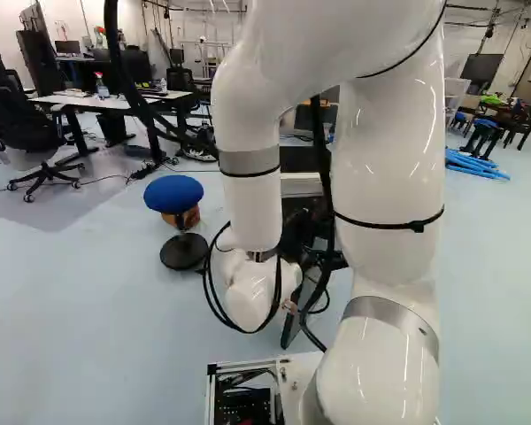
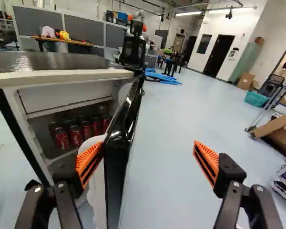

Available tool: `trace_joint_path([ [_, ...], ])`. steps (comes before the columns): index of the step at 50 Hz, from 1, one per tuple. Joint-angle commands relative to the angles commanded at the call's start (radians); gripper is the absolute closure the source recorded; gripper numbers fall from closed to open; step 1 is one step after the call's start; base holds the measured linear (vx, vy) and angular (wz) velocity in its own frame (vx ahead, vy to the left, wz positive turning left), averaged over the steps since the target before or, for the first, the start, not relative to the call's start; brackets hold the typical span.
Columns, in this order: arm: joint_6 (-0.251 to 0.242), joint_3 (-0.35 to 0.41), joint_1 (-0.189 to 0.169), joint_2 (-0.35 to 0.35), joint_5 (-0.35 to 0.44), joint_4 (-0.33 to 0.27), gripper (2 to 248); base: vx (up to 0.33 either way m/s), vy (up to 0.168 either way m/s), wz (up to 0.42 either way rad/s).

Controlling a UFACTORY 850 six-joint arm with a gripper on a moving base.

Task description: Grab a drink from the fridge

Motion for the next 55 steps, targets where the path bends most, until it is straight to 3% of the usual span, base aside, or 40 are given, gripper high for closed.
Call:
trace_joint_path([
  [17, 0.000, 0.011, -0.011, 0.000, 0.020, 0.115, 3, 0.000, 0.000, 0.000],
  [27, 0.000, 0.006, -0.031, 0.001, 0.020, 0.122, 3, 0.000, 0.000, 0.000],
  [55, 0.000, -0.039, -0.159, 0.008, 0.004, 0.163, 3, 0.000, 0.000, 0.000],
])
